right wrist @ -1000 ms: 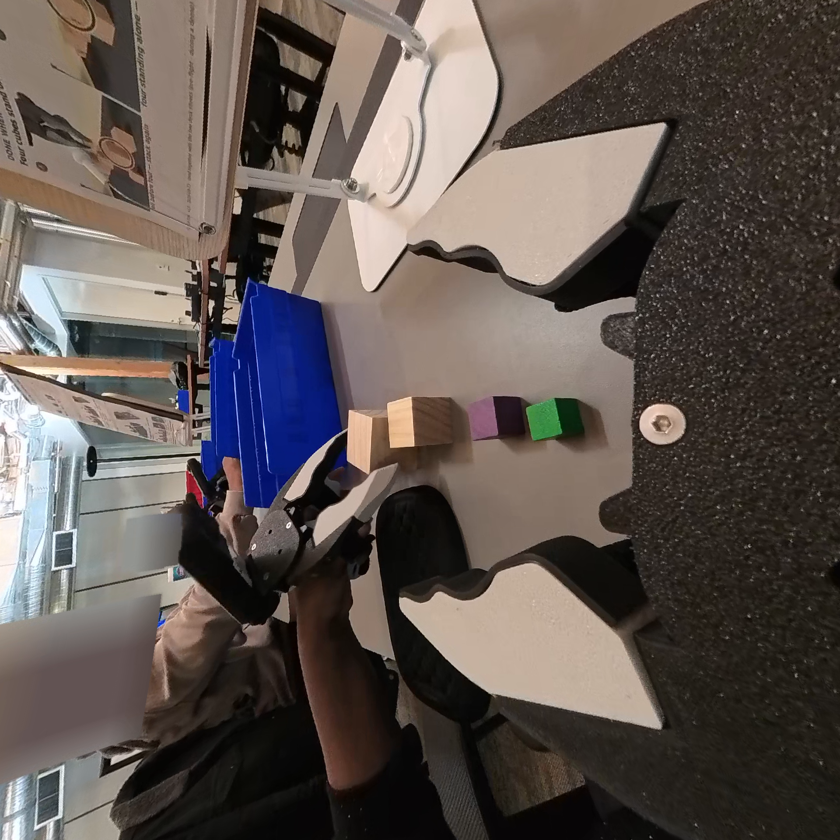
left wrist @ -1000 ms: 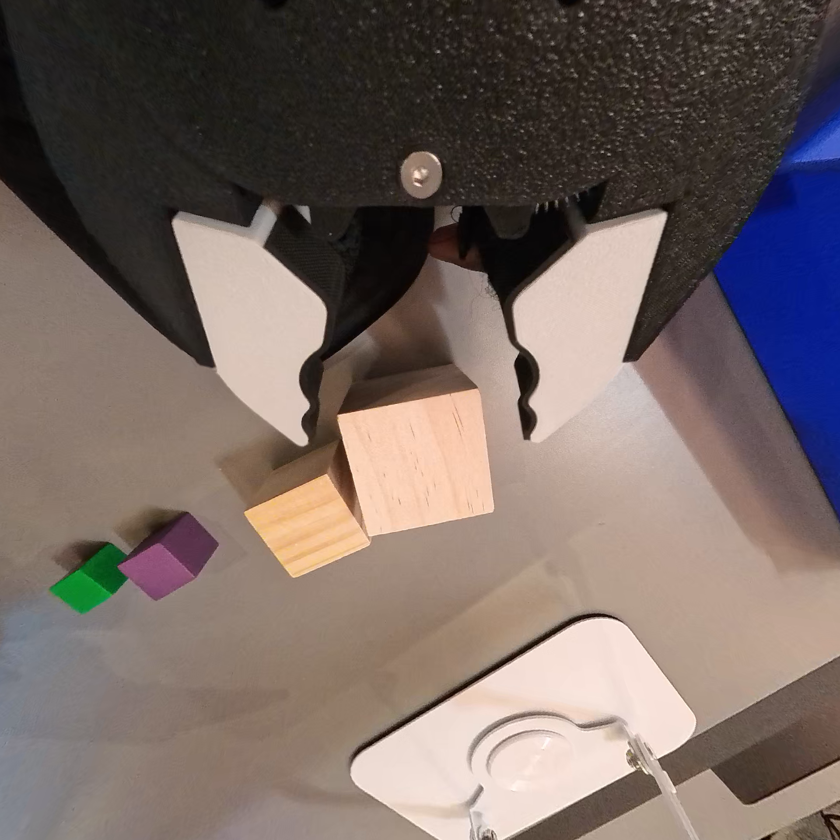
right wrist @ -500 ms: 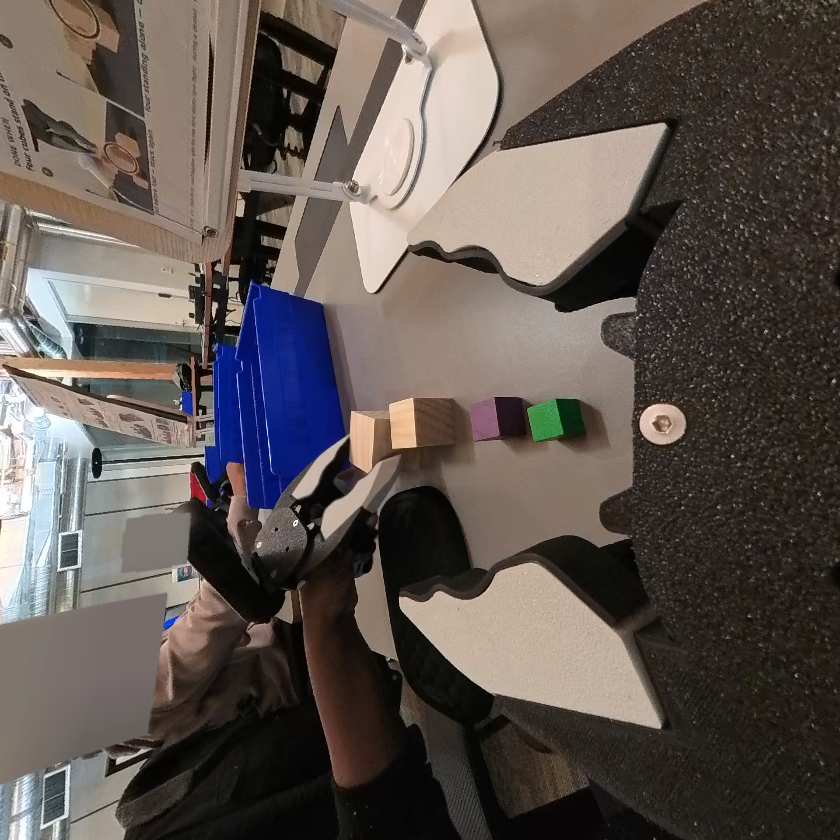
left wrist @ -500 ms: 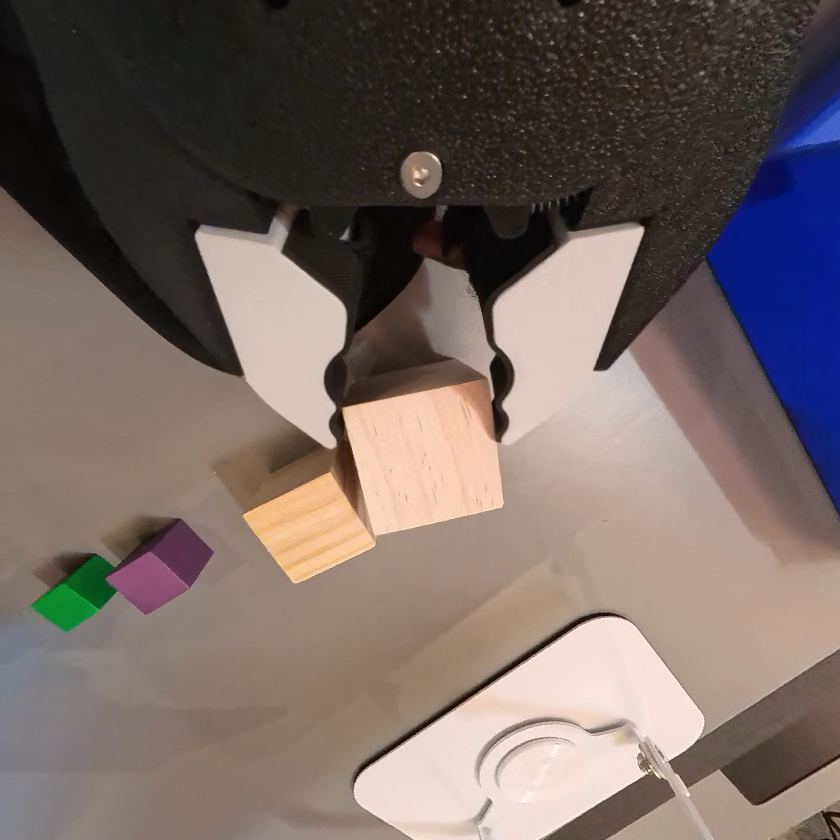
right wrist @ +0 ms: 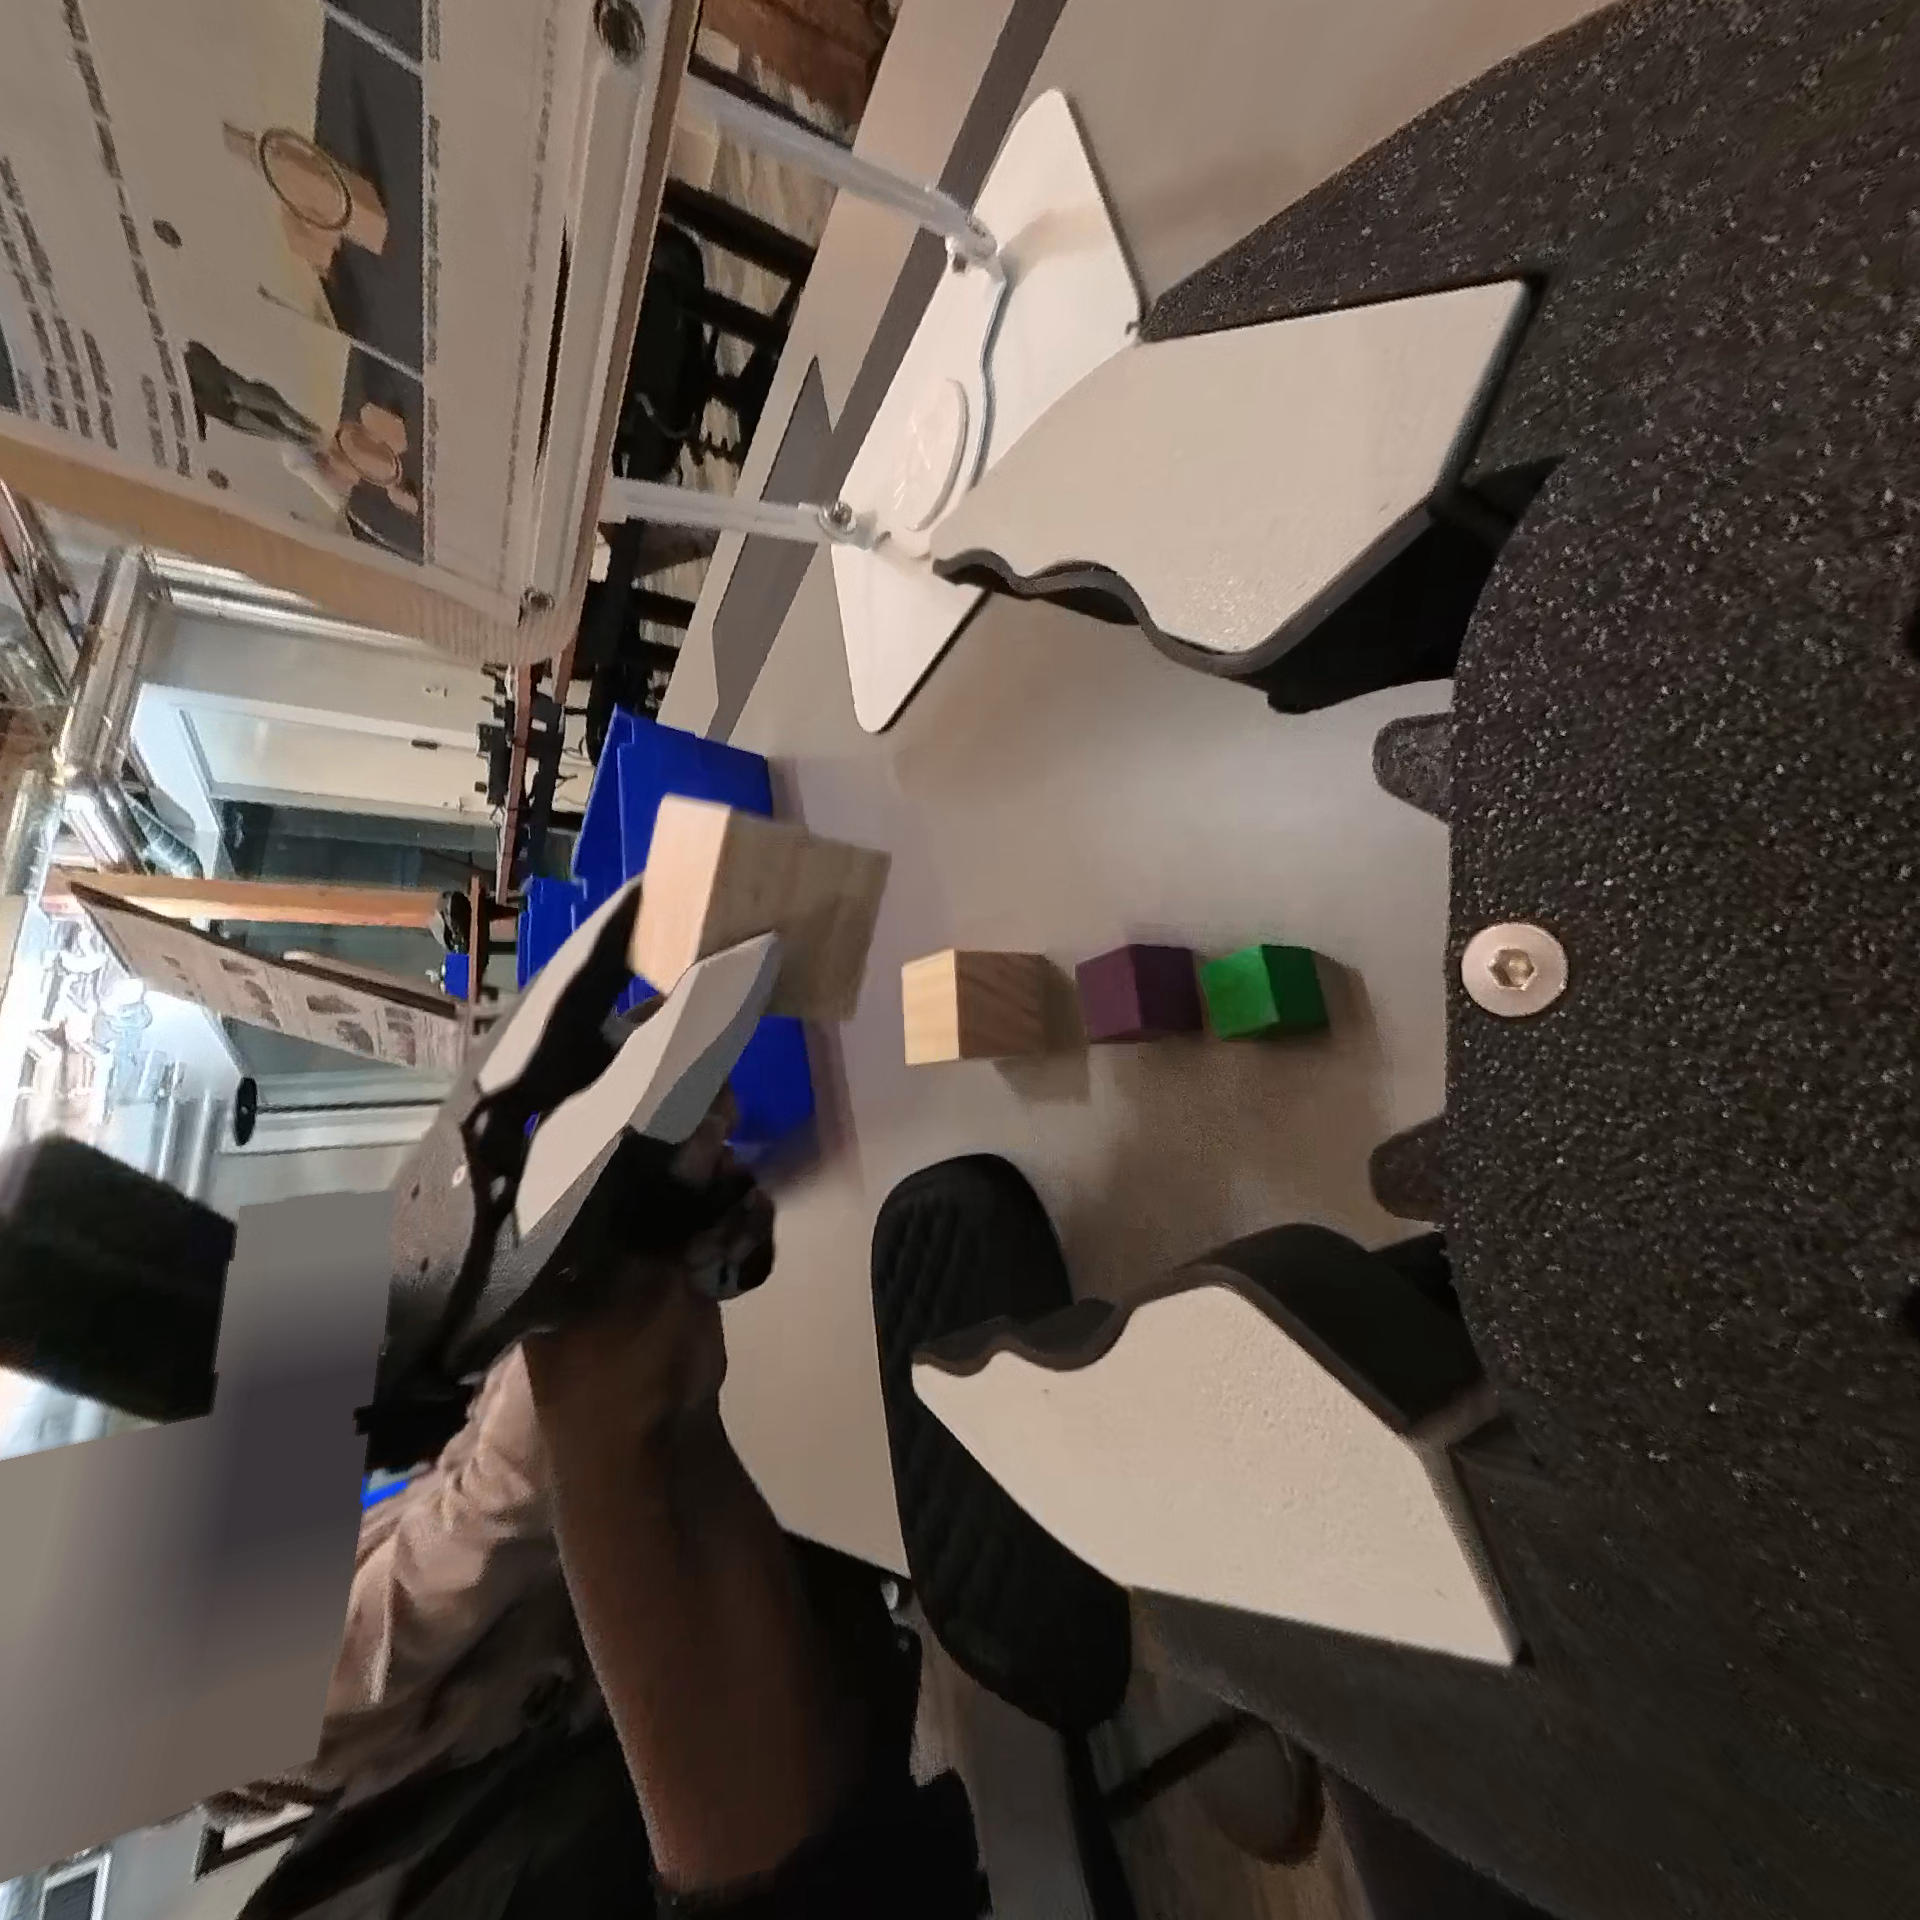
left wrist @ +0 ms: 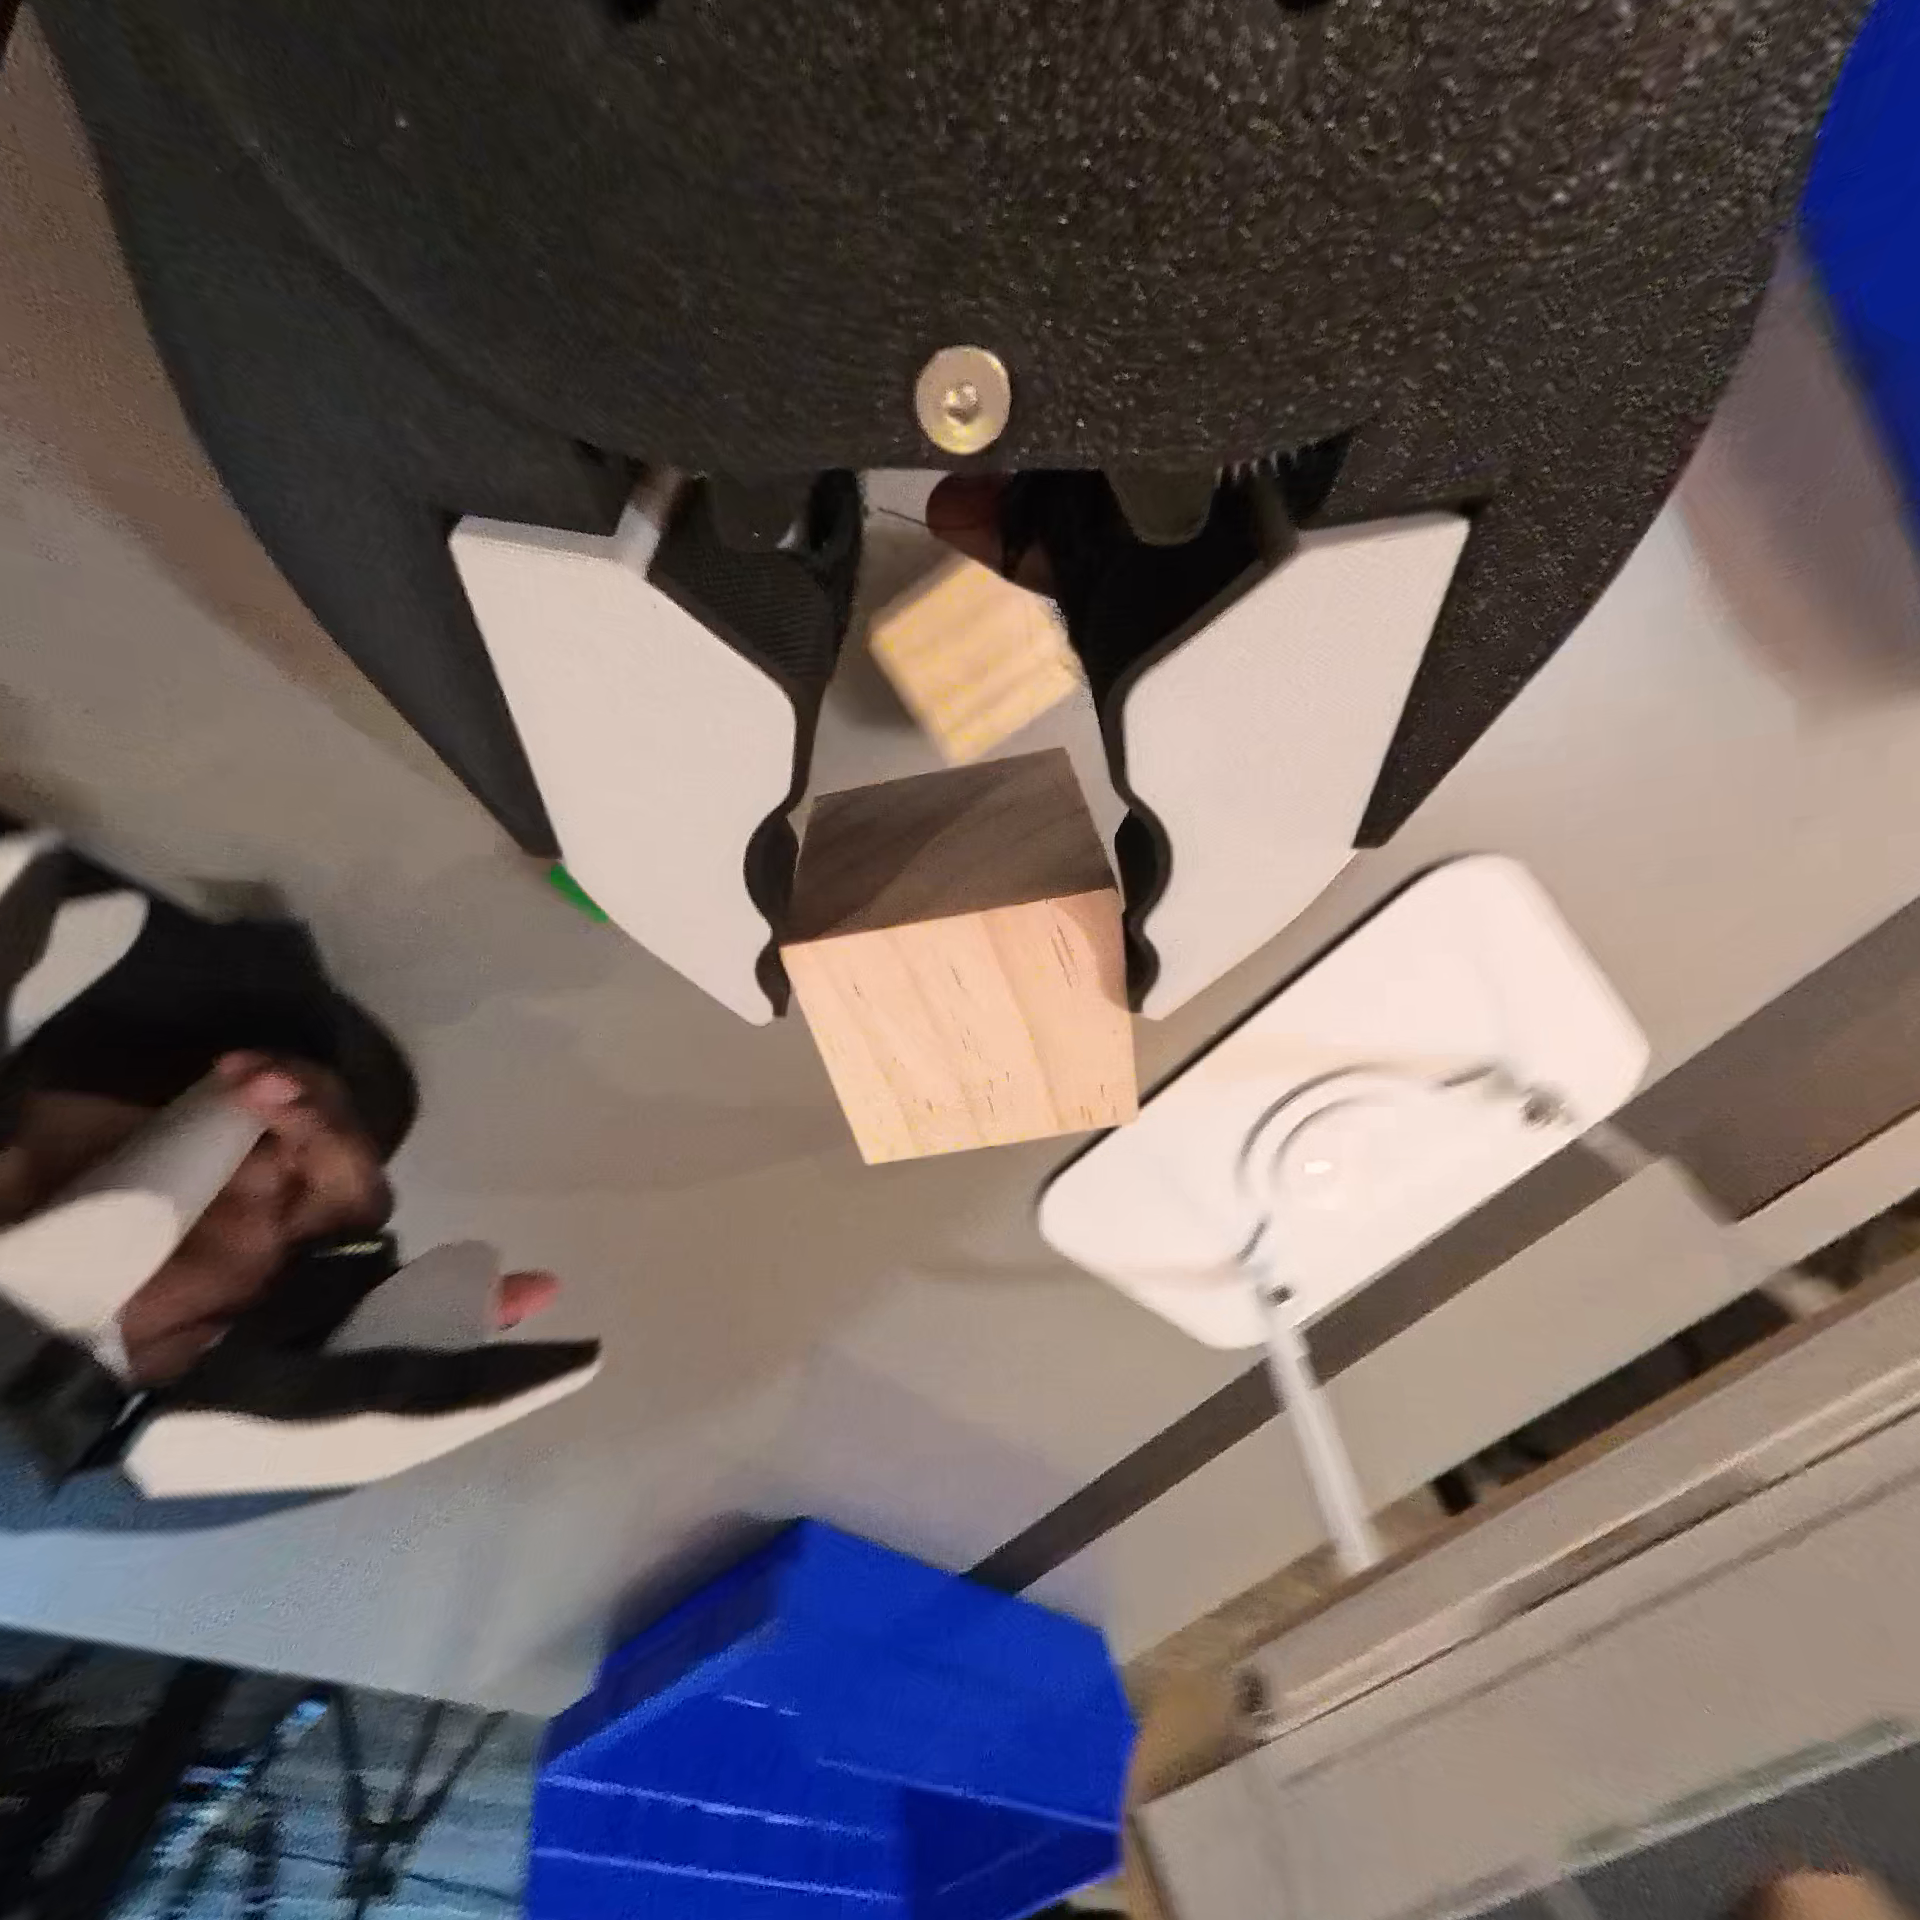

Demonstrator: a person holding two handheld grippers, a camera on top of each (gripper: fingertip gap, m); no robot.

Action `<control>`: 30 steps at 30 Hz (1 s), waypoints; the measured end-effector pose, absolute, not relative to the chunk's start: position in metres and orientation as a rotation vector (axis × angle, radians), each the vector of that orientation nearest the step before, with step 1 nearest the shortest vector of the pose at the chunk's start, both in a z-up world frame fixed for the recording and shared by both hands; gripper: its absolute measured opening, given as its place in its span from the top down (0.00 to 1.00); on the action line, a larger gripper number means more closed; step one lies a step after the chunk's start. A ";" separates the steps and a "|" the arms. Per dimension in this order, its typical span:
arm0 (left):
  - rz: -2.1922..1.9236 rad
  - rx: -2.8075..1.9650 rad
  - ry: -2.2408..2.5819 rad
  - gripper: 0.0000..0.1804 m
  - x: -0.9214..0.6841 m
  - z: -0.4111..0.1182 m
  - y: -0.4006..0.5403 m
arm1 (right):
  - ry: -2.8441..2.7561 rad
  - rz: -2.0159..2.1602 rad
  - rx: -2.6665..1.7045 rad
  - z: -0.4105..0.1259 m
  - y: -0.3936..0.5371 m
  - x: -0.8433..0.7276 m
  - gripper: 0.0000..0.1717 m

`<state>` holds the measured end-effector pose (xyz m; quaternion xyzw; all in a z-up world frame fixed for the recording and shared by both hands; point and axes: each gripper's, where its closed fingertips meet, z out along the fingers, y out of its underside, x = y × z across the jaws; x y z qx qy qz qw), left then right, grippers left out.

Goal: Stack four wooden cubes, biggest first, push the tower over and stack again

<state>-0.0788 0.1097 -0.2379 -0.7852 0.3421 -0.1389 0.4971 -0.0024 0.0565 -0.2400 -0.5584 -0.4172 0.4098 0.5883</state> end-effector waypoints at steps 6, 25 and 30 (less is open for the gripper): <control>-0.268 -1.969 0.940 0.67 -0.011 -0.280 0.138 | -0.906 0.934 -1.324 -0.239 0.065 0.002 0.26; -0.293 -2.048 0.787 0.52 -0.077 -0.259 0.118 | -0.913 0.932 -1.333 -0.241 0.065 0.001 0.26; -0.239 -2.420 0.649 0.57 -0.139 -0.289 0.096 | -0.932 0.926 -1.338 -0.243 0.064 -0.001 0.27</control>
